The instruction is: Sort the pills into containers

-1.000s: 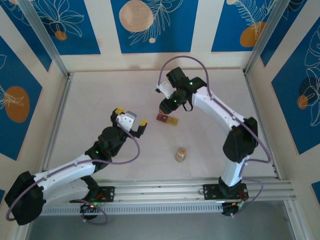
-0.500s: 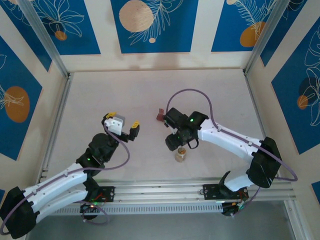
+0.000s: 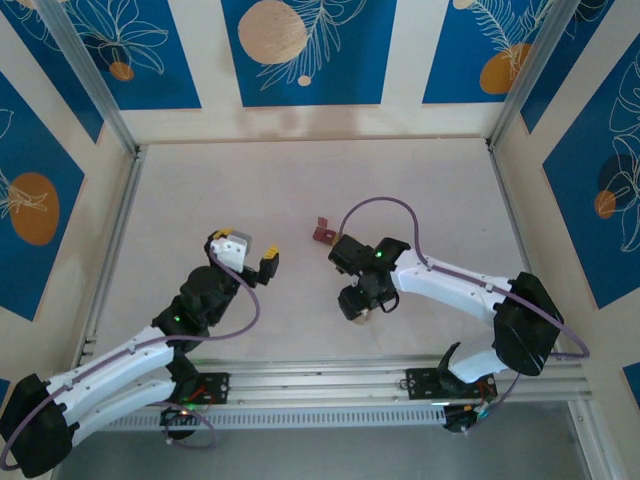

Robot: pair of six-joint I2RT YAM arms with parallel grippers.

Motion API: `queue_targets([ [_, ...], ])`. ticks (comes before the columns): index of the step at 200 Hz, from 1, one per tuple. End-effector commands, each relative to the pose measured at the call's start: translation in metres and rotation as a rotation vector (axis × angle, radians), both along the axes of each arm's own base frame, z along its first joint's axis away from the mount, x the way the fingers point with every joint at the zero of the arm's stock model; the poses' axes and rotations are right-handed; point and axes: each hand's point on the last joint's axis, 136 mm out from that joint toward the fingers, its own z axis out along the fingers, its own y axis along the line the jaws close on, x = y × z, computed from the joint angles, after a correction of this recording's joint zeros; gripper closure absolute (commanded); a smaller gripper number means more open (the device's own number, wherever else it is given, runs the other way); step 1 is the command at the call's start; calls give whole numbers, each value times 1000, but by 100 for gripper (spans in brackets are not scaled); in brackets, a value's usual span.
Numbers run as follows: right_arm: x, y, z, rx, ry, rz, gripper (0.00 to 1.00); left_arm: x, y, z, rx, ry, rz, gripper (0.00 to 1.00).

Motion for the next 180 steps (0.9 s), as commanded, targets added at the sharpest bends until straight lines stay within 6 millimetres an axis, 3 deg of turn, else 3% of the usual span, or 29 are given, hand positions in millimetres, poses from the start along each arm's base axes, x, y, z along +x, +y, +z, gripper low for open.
queue_targets([
  [1,-6,7,-11,23,46,-11,34,2,2,8,-26,-6,12,0],
  [67,-4,11,-28,18,86,-1,41,3,0,5,-18,1,6,0],
  [108,3,15,-20,55,78,4,56,4,-6,3,7,1,-17,0],
  [148,15,14,7,93,43,19,58,5,-25,12,17,-37,-104,0],
  [180,39,6,46,131,-38,18,58,3,-53,21,40,-101,-238,0],
])
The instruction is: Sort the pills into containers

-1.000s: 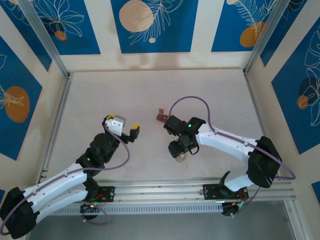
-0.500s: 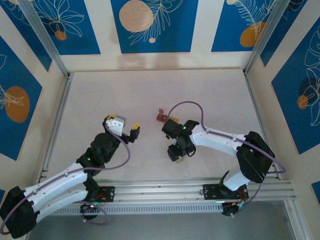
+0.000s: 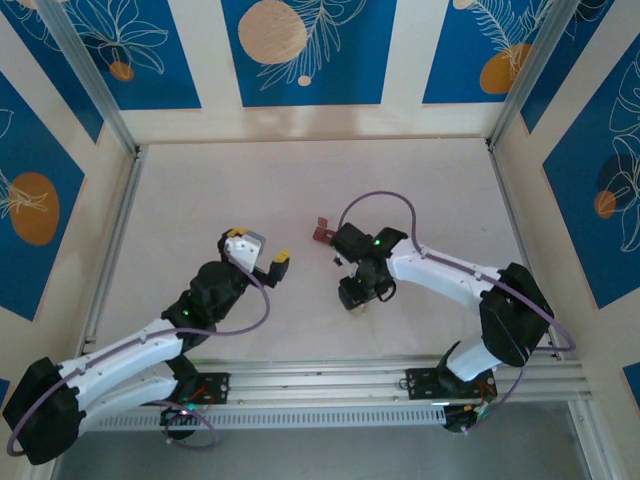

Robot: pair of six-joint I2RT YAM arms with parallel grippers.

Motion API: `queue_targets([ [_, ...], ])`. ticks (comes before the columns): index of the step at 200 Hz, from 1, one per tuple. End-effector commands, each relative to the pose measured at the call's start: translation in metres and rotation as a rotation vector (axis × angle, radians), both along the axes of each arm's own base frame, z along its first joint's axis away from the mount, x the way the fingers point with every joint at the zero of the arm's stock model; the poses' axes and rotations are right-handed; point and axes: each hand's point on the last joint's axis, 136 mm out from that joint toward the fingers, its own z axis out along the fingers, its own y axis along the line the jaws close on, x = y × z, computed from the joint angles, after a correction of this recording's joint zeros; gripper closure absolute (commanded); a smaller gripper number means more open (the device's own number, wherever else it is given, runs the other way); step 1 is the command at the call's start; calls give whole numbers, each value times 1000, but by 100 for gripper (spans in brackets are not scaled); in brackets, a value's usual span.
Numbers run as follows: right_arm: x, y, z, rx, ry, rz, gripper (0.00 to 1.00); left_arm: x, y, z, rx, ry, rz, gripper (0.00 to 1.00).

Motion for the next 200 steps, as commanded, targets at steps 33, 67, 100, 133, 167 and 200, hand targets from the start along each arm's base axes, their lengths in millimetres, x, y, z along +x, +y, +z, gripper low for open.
queue_targets([
  [33,47,-13,90,134,-178,-12,58,-3,-56,41,25,-190,-276,0],
  [67,79,-12,131,227,-271,-19,58,-11,-98,33,138,-329,-501,0],
  [100,87,4,154,305,-284,58,57,-1,-114,31,133,-328,-640,0],
  [133,76,29,170,436,-247,152,58,-10,-123,36,91,-396,-776,1],
  [167,66,51,184,531,-228,224,57,-21,-129,33,72,-395,-898,2],
  [200,57,67,189,582,-203,275,57,-12,-131,31,69,-342,-887,3],
])
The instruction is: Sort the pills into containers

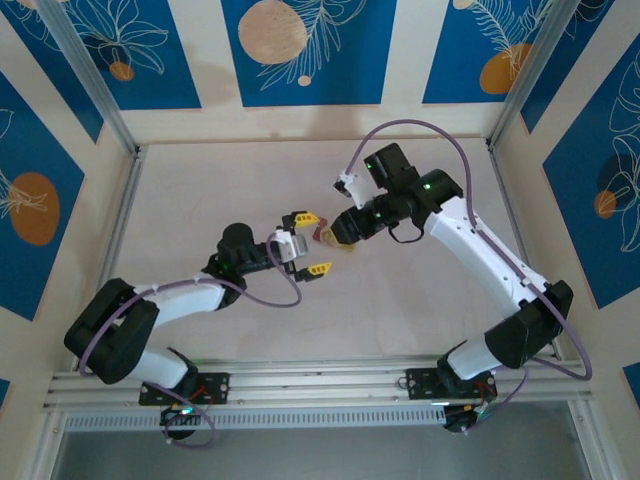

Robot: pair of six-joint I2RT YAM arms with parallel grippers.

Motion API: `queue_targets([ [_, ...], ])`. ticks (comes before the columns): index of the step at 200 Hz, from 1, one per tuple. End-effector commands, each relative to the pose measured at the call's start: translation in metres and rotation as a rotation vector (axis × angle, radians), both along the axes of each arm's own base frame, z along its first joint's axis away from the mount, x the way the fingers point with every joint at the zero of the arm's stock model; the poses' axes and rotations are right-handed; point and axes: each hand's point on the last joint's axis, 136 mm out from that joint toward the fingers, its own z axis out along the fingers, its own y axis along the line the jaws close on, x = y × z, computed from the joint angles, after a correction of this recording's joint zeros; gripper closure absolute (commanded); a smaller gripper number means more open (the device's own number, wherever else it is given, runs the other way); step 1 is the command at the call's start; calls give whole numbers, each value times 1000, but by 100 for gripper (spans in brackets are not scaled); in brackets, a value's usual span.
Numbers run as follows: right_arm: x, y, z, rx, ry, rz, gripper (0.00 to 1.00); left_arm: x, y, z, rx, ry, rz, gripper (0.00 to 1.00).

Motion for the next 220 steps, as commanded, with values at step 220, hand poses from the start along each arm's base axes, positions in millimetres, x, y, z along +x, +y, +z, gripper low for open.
queue_targets([
  [220,-11,28,15,24,-4,87,57,-9,-7,7,17,48,-121,27],
])
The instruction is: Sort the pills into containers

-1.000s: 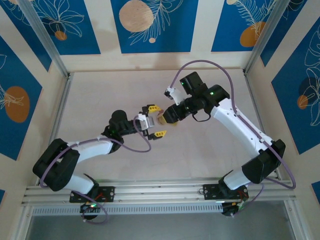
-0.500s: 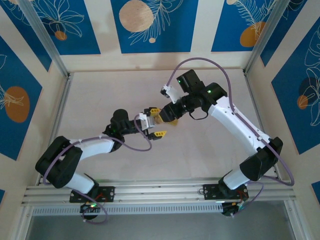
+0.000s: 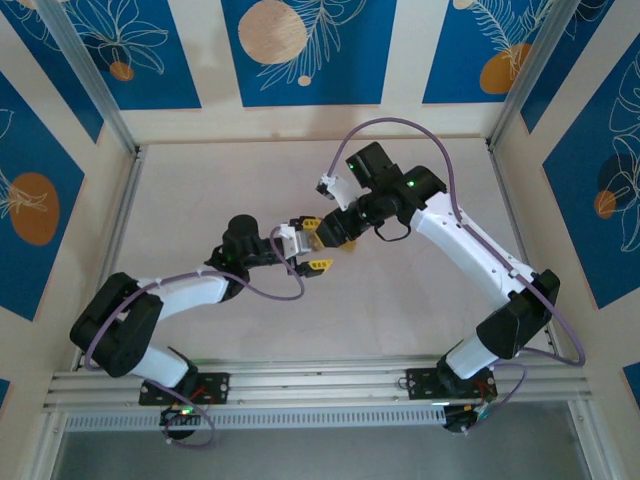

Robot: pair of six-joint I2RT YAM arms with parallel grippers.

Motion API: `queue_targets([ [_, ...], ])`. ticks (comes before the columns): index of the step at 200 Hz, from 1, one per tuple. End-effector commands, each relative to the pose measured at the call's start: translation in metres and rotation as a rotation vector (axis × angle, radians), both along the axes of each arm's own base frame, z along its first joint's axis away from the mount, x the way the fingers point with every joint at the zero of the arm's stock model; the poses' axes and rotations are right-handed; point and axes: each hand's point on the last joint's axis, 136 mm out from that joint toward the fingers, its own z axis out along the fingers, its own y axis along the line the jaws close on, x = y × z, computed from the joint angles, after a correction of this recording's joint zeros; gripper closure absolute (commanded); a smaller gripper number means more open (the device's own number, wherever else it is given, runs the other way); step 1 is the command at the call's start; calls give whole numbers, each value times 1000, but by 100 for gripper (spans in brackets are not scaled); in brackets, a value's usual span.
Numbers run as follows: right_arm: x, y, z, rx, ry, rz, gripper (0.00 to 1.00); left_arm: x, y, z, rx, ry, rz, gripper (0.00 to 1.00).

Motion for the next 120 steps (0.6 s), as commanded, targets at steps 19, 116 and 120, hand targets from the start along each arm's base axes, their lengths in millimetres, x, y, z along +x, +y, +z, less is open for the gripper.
queue_targets([
  [19,-5,3,14,28,-11,12,57,-6,1,15,-15,-33,-39,29],
  [116,-13,9,19,48,0,35,57,-7,2,16,-7,-50,-34,37],
  [120,-13,9,19,49,0,36,57,-7,2,16,-7,-50,-33,37],
])
